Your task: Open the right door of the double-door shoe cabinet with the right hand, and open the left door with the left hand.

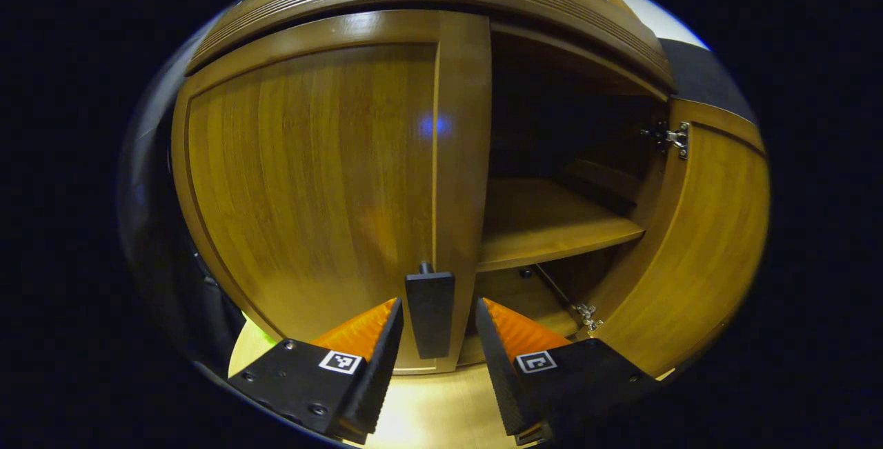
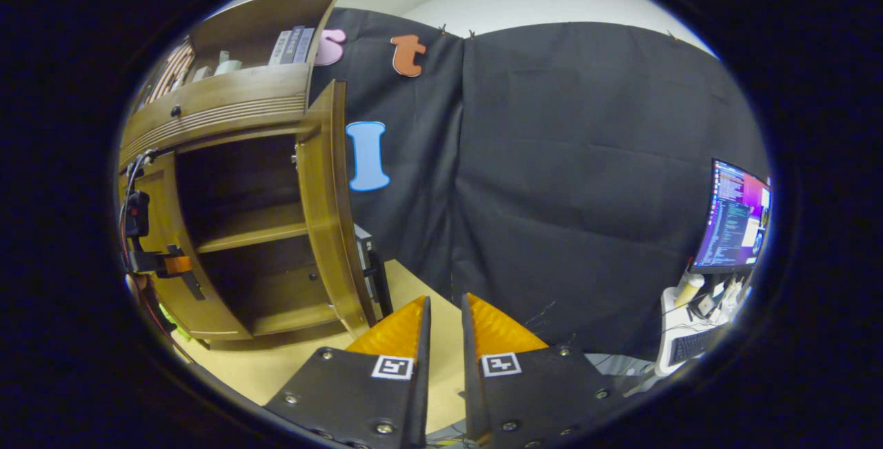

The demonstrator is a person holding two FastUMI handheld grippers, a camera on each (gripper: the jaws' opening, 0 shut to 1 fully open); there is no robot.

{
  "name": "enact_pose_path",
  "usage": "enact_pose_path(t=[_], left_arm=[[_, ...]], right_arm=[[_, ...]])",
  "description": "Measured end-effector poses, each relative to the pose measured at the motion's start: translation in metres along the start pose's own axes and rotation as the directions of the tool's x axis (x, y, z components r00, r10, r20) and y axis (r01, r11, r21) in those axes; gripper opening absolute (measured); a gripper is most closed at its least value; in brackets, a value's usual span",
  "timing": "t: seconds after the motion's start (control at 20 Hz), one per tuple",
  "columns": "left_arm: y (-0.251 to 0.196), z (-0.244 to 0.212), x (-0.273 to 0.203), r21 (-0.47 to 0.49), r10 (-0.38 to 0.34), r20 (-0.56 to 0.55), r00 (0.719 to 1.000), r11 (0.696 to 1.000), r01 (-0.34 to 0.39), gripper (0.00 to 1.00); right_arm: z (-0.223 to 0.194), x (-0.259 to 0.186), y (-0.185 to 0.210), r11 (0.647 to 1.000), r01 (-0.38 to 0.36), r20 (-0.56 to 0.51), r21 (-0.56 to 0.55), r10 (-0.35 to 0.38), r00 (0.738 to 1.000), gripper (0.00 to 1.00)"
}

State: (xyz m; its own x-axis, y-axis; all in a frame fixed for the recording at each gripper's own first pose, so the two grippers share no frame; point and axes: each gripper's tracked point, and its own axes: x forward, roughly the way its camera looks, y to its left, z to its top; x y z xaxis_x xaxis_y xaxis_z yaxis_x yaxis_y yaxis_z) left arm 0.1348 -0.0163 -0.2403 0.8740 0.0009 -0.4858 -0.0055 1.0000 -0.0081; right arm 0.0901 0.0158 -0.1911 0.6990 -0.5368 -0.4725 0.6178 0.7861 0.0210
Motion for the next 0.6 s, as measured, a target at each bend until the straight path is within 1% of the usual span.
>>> enact_pose_path(t=[0.05,0.2,0.6], left_arm=[[0.002,0.000,0.003,0.001,0.011,0.000,1.000,1.000,-0.011,0.65],[0.005,0.000,0.002,-0.004,0.004,-0.004,1.000,1.000,-0.004,0.36],[0.002,-0.003,0.004,-0.017,-0.005,-0.003,1.000,1.000,0.005,0.35]], right_arm=[[0.002,0.000,0.001,1.000,-0.002,0.005,0.001,0.002,1.000,0.22],[0.007,0.001,0.006,1.000,-0.017,0.020,0.004,0.017,1.000,0.22],[0.005,-0.001,0.019,0.998,-0.068,0.011,-0.006,0.068,0.998,0.22]])
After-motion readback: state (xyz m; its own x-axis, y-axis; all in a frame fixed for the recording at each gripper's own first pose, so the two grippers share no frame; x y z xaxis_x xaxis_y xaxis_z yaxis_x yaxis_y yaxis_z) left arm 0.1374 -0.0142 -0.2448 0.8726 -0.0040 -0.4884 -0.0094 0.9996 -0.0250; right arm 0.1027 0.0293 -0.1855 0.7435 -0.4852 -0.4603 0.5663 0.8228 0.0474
